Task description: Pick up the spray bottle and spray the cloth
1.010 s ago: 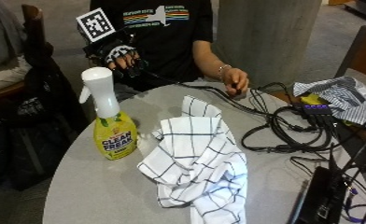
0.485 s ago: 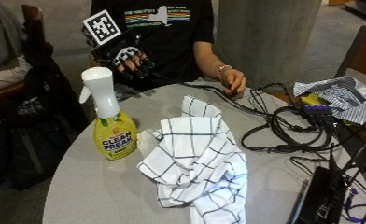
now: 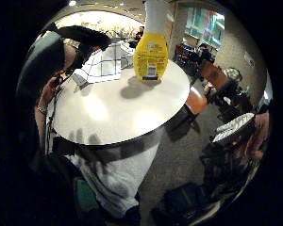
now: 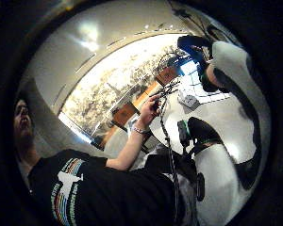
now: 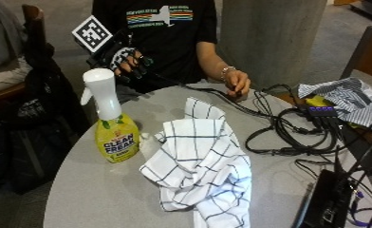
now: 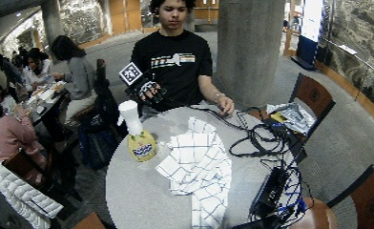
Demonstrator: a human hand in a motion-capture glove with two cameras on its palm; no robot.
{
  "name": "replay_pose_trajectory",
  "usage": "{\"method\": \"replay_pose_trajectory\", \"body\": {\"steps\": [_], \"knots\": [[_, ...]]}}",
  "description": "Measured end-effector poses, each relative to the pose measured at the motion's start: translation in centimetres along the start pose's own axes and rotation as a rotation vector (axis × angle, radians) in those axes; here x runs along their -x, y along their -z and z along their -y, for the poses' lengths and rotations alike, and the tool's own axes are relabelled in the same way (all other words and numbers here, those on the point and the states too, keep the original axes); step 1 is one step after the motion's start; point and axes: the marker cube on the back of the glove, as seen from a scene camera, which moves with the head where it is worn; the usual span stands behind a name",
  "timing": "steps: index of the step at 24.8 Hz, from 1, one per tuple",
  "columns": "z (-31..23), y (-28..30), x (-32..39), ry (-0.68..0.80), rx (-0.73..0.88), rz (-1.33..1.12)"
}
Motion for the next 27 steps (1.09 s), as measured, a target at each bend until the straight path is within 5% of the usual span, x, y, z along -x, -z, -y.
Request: {"method": "replay_pose_trajectory", "body": {"steps": [17, 27], "knots": [[-0.6, 1.2, -3.6, -0.481, -0.204, 0.7], [0.9, -0.3, -5.7, -0.558, -0.225, 0.644]]}}
